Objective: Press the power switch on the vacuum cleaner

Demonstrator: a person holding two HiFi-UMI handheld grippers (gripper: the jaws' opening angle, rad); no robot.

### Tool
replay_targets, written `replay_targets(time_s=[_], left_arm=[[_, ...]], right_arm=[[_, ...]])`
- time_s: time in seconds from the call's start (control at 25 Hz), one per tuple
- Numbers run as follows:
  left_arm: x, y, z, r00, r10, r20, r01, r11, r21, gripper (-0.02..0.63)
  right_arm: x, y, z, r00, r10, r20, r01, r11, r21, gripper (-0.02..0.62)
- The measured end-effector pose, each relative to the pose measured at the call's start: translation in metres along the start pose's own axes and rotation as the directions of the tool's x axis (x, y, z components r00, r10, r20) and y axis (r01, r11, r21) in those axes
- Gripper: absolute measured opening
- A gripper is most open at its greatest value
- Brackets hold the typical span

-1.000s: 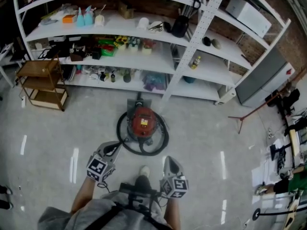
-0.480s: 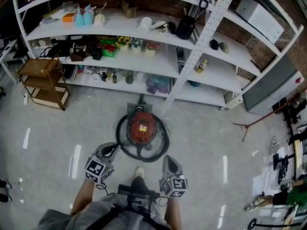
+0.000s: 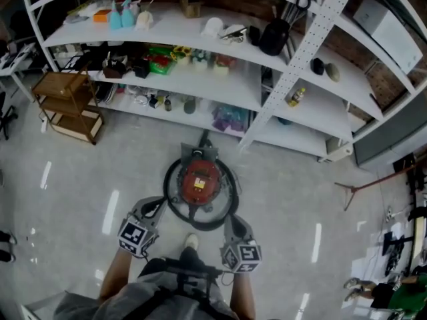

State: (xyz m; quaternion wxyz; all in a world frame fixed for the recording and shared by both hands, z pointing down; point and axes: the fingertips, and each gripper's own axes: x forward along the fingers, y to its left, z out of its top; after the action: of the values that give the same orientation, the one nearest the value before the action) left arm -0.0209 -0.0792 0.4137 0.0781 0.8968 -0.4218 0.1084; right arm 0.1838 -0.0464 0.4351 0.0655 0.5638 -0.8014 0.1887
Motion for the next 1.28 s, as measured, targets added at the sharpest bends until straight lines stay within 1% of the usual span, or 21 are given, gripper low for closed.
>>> replay_targets(time_s=[0.12,0.2,0.32,0.52,0.64,0.72,0.84,1.08,1.28], left_arm=[[0.017,0.003,-0.002,1.000,0.022,-0.013,-0.022,1.000,0.007,0.006],[0.028,0.003,0.001,0.999,0.040,-0.016,-0.040,0.999,-0.002,0.006],[0.042,0.003,0.001,0.999,0.043,-0.022,-0.043,0.999,0.007,0.006],[0.059,0.007,-0.001,0.998,0.058,-0.027,-0.058,0.998,-0.005,0.006],[0.065,0.011,-0.013,0.997,0.055,-0.045,-0.055,0.998,-0.008,0.006],[0.067,0.014,-0.020,0.997,0.050,-0.060,-0.051,0.999,-0.009,0.006],[0.072,0.021,-0.029,0.997,0.043,-0.068,-0.044,0.999,-0.004,0.006],[0.077,0.038,-0.053,0.995,0.029,-0.096,-0.032,0.999,-0.033,0.006],[0.091,0.053,-0.078,0.993,-0.001,-0.118,-0.001,1.000,-0.017,0.006]], right_arm=[[0.015,-0.011,0.007,0.999,0.027,-0.018,-0.028,1.000,-0.011,0.012],[0.025,-0.019,0.008,0.998,0.051,-0.027,-0.052,0.998,-0.023,0.012],[0.038,-0.027,0.009,0.996,0.077,-0.035,-0.078,0.996,-0.031,0.012],[0.060,-0.031,0.001,0.991,0.117,-0.068,-0.119,0.992,-0.028,0.012],[0.072,-0.029,-0.007,0.986,0.138,-0.094,-0.141,0.990,-0.029,0.012],[0.079,-0.027,-0.014,0.982,0.144,-0.121,-0.148,0.989,-0.026,0.012],[0.090,-0.023,-0.020,0.978,0.154,-0.137,-0.157,0.987,-0.017,0.012],[0.110,-0.020,-0.042,0.977,0.133,-0.169,-0.139,0.990,-0.021,0.012],[0.132,-0.013,-0.062,0.971,0.134,-0.200,-0.141,0.990,-0.022,0.012]])
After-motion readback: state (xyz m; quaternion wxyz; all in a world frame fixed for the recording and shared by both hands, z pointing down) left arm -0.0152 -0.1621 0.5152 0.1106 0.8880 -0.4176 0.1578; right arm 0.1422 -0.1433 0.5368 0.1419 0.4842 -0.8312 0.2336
